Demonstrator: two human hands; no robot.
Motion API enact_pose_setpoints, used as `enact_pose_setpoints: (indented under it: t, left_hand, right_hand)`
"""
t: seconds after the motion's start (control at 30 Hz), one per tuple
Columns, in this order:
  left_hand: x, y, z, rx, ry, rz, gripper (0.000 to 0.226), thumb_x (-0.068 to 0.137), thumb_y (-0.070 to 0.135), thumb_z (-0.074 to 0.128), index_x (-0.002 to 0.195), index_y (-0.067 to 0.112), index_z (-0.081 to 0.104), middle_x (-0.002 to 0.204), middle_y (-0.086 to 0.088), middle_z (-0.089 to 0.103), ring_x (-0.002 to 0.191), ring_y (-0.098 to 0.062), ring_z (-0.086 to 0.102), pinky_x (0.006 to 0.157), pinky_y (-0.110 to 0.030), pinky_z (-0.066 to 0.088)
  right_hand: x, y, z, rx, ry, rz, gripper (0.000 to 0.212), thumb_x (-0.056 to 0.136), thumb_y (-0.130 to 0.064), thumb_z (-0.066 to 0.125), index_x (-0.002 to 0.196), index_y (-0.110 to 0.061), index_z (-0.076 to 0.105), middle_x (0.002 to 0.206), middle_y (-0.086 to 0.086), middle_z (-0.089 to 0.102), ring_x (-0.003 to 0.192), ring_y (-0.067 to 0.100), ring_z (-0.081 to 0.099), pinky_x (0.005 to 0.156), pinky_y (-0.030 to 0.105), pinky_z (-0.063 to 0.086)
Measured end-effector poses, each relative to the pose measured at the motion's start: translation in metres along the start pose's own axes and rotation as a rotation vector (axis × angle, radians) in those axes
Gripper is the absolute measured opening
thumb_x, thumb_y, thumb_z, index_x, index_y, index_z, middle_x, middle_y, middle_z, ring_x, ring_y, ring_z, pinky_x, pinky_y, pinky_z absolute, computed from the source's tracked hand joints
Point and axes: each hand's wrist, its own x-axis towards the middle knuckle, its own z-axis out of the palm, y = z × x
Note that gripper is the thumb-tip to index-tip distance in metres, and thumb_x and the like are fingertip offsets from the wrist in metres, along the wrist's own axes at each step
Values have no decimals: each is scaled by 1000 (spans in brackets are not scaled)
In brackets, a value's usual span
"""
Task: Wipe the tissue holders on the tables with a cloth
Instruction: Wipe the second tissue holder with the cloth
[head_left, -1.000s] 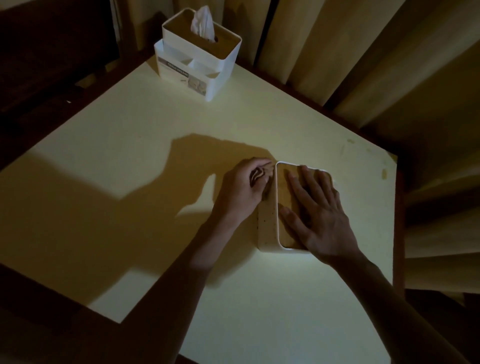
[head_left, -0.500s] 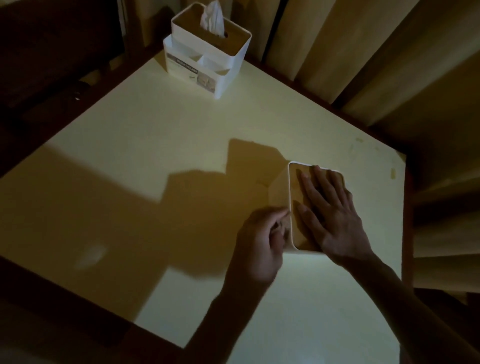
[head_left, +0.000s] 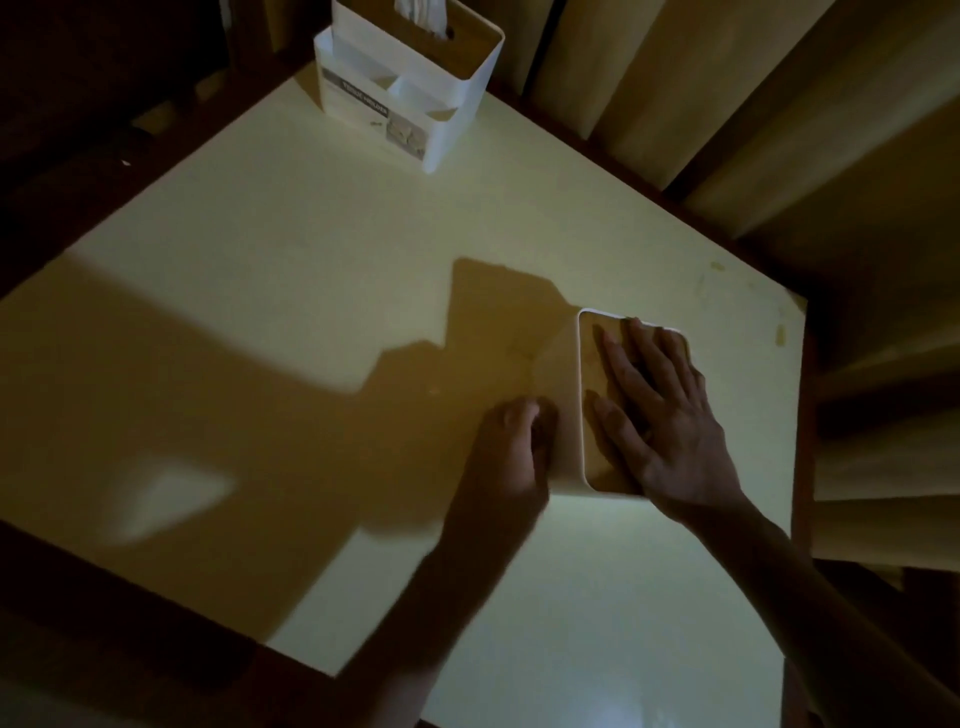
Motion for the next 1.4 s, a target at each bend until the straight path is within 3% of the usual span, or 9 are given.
enact_pose_setpoints:
  t: [0.17, 0.37, 0.47, 0.63, 0.87, 0.97, 1.1, 1.27, 1.4]
  left_hand:
    - [-49, 0, -3, -103, -61, -42, 13, 96, 19, 53, 107, 20, 59, 97, 7, 58, 85, -5, 56, 77, -14, 47]
    - [17, -4, -4, -22, -27, -72, 19, 98, 22, 50, 110, 10, 58, 102, -6, 63, 95, -20, 60, 87, -38, 50]
    - [60, -3, -5, 54, -1, -104, 26, 98, 18, 46, 123, 14, 52, 118, -7, 58, 108, -21, 56, 94, -37, 48]
    - [88, -7, -7, 140, 4, -1, 26, 96, 11, 43, 121, 10, 52, 116, -11, 58, 105, -26, 56, 89, -39, 48]
    - [36, -15, -13, 100, -85, 29, 19, 91, 16, 54, 108, 9, 49, 101, -4, 54, 90, -18, 53, 69, -18, 37]
    - [-5, -13, -12, 62, -68, 47, 7, 95, 20, 49, 97, 13, 51, 90, -2, 55, 77, -17, 55, 66, -27, 48]
    - [-28, -11, -24, -190, -164, -56, 9, 93, 10, 56, 93, 17, 51, 82, 0, 59, 64, -14, 61, 55, -23, 52]
    - [-12, -7, -51, -348, 41, -182, 17, 91, 13, 61, 103, 19, 51, 90, -5, 62, 68, -4, 64, 54, -11, 46]
    - [-2, -17, -66, -359, 103, -111, 7, 88, 3, 61, 93, 8, 59, 101, -13, 60, 84, 3, 60, 65, -7, 46]
  right_hand:
    - [4, 4, 5, -29, 32, -40, 56, 100, -55, 25, 151, -30, 19, 160, 0, 15, 148, 21, 6, 115, 56, 20]
    - [2, -2, 1, 37, 27, 12, 59, 94, -62, 22, 149, -46, 9, 160, -12, 5, 148, 16, -3, 114, 59, 19]
    - [3, -4, 0, 35, 17, 1, 58, 93, -66, 17, 148, -50, 3, 160, -12, 4, 148, 16, -5, 113, 60, 21]
    - [3, -1, 0, 21, 17, 7, 62, 94, -64, 17, 151, -40, 12, 161, -10, 6, 148, 17, -3, 113, 60, 22]
    - [2, -1, 0, 16, 15, 24, 64, 93, -65, 19, 151, -38, 15, 161, -9, 6, 148, 16, -3, 112, 60, 22]
    - [2, 0, 0, 12, -3, 30, 65, 93, -65, 18, 152, -38, 12, 161, -10, 4, 148, 15, -5, 112, 62, 21]
    - [5, 0, 2, -23, 20, -15, 61, 98, -60, 21, 152, -31, 19, 161, -3, 12, 148, 18, 4, 114, 57, 21]
    - [3, -5, 0, 94, 41, 50, 64, 92, -60, 32, 150, -37, 20, 160, -12, 10, 148, 13, -1, 115, 56, 18]
    - [11, -9, -5, 195, 82, 78, 61, 91, -56, 38, 146, -30, 37, 155, -3, 29, 145, 21, 20, 112, 56, 25]
